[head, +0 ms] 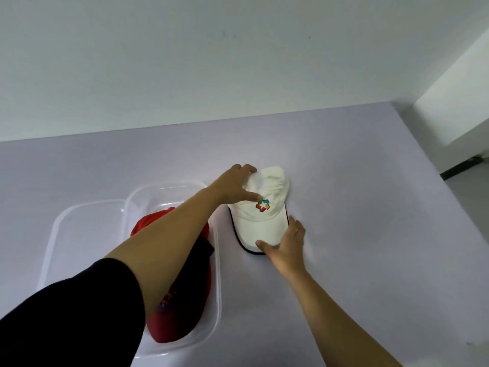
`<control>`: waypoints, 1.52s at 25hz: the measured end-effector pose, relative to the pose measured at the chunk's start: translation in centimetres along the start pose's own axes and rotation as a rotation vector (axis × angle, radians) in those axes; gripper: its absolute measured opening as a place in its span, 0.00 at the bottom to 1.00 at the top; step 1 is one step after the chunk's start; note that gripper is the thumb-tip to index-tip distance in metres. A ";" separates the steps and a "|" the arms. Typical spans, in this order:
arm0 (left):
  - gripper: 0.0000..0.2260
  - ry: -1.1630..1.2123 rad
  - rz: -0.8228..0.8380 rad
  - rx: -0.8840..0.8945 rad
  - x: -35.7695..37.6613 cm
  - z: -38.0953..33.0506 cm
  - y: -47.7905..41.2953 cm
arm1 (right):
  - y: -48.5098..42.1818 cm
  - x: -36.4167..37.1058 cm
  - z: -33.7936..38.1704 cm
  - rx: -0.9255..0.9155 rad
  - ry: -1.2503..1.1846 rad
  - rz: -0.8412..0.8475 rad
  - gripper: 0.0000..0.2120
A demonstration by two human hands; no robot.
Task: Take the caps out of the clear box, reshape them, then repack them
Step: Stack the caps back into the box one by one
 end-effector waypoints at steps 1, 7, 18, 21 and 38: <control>0.34 -0.081 0.007 -0.014 0.2 -0.1 -0.3 | -0.2 -0.1 -0.2 0.004 -0.001 0.007 0.49; 0.12 0.114 0.017 -0.070 0.6 -0.3 -0.9 | -0.5 -0.3 -0.7 0.033 -0.036 0.069 0.45; 0.11 0.464 0.239 0.185 -2.0 -4.3 2.1 | -5.5 -5.4 5.3 0.151 -0.594 0.303 0.36; 0.11 0.452 0.247 0.232 -3.5 -5.9 2.4 | -4.7 -5.3 7.2 0.244 -0.747 0.529 0.29; 0.16 0.121 0.008 0.113 -6.5 -6.8 3.4 | -3.7 -7.4 7.1 0.259 -0.634 0.183 0.23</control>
Point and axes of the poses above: each hand's wrist, its own y-axis away from the middle knuckle, its own x-axis out of the palm, z = x × y, the point moved 6 cm from there along -y, towards the middle knuckle, and after that the axes turned 15 degrees about -y, right-handed, at the moved point
